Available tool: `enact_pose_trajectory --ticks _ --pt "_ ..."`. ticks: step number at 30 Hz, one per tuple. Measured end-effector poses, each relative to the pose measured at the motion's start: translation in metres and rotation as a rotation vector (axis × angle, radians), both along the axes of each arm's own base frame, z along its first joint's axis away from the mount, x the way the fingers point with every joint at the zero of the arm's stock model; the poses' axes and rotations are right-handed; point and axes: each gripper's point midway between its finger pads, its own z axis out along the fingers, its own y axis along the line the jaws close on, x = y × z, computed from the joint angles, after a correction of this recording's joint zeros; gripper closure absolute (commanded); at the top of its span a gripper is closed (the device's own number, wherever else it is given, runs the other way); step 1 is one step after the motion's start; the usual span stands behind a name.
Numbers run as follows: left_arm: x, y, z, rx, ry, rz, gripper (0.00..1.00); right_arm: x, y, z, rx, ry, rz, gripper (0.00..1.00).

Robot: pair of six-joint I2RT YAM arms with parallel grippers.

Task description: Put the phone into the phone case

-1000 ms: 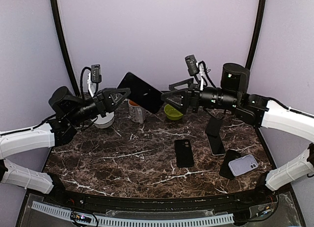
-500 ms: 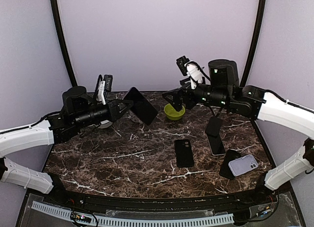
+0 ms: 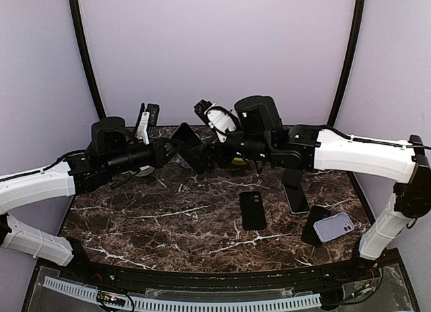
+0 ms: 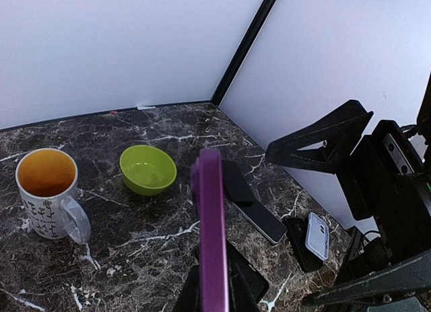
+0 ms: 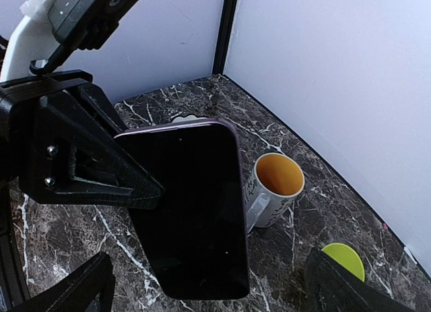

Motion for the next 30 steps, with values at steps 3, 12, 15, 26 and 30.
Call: enact_pose_trajectory --ticks 3,12,15,26,30 --pt "0.0 0.0 0.001 0.003 0.001 0.0 1.0 -0.002 0.005 -0.001 -0.005 -0.013 0.01 0.02" --pt "0.001 -0.001 0.001 0.002 0.004 -0.001 1.0 0.007 0.028 -0.019 -0.041 -0.04 0.022 0.02" --pt "0.001 -0.002 0.0 0.004 0.008 -0.002 1.0 0.011 0.033 -0.031 -0.071 -0.046 0.017 0.02" --pt "0.001 -0.003 0.0 0.003 0.008 -0.007 1.0 0.023 0.046 -0.031 -0.098 -0.076 0.005 0.26" --pt "0.001 -0.004 0.001 0.005 0.009 -0.01 1.0 0.023 0.046 -0.031 -0.098 -0.074 0.01 0.39"
